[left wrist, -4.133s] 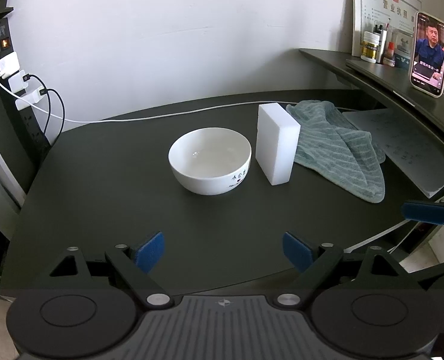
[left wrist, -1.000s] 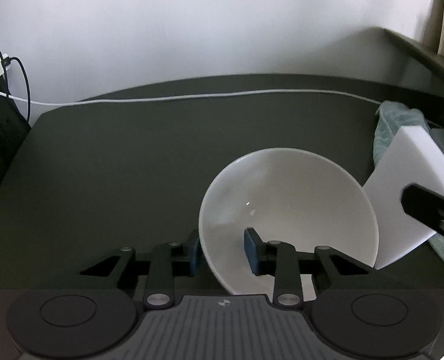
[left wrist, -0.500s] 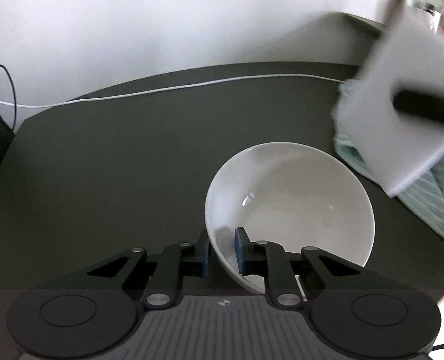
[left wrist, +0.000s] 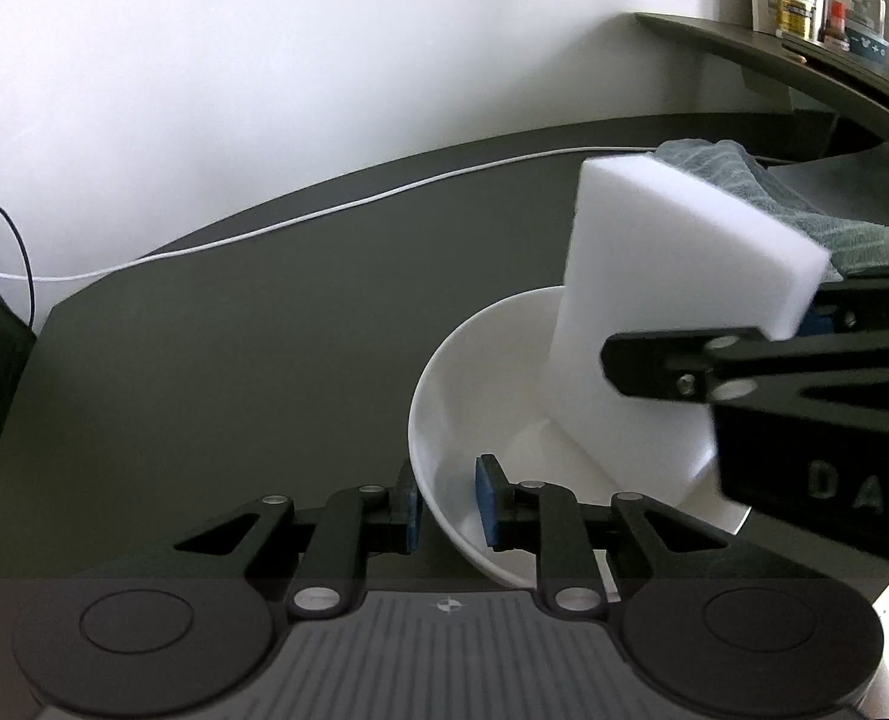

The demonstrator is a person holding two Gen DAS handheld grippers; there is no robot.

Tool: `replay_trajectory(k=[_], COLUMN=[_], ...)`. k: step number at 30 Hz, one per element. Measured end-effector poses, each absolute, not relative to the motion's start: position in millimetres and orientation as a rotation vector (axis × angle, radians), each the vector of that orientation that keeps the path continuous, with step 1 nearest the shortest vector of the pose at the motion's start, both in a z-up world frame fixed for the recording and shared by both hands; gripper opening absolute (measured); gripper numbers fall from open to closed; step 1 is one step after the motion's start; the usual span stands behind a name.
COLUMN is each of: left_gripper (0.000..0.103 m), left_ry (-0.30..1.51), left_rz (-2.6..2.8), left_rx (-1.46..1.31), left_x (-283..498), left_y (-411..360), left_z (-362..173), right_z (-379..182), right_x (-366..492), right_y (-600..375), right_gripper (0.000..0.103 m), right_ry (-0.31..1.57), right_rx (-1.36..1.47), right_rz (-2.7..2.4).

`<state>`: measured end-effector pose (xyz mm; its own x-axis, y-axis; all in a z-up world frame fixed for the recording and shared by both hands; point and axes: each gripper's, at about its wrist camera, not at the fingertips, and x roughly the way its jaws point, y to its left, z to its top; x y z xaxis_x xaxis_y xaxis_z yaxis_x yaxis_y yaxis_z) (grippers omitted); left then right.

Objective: Clean bowl
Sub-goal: 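Scrub the bowl interior with the held sponge while the left gripper holds the rim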

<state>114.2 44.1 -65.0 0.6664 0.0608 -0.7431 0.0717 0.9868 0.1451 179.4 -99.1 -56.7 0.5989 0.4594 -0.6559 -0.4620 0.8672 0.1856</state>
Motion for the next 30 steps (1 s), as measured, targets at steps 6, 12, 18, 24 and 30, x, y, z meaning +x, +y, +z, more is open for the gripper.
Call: replay_trajectory(k=[6, 12, 18, 24, 30], left_gripper=[0.023, 0.027, 0.027, 0.026, 0.026], left_ry=[0.846, 0.859, 0.851, 0.862, 0.858], left_rz=[-0.011, -0.017, -0.015, -0.012, 0.0], left_rx=[0.143, 0.127, 0.144, 0.117, 0.115], left_x=[115.6, 117.7, 111.7, 114.0, 115.9], left_y=[47.0, 46.7, 43.5, 45.2, 43.7], left_z=[-68.9, -69.1, -66.9, -65.6, -67.2], right_z=[-55.8, -54.7, -50.1, -53.1, -50.5], right_x=[182.7, 175.0, 175.0, 185.8, 189.2], right_y=[-91.0, -85.7, -92.3, -80.2, -84.0], right_gripper=[0.032, 0.031, 0.031, 0.031, 0.03], right_ry=[0.76, 0.759, 0.723, 0.732, 0.761], right_rx=[-0.043, -0.057, -0.02, -0.022, 0.014], right_rz=[0.541, 0.546, 0.537, 0.579, 0.644])
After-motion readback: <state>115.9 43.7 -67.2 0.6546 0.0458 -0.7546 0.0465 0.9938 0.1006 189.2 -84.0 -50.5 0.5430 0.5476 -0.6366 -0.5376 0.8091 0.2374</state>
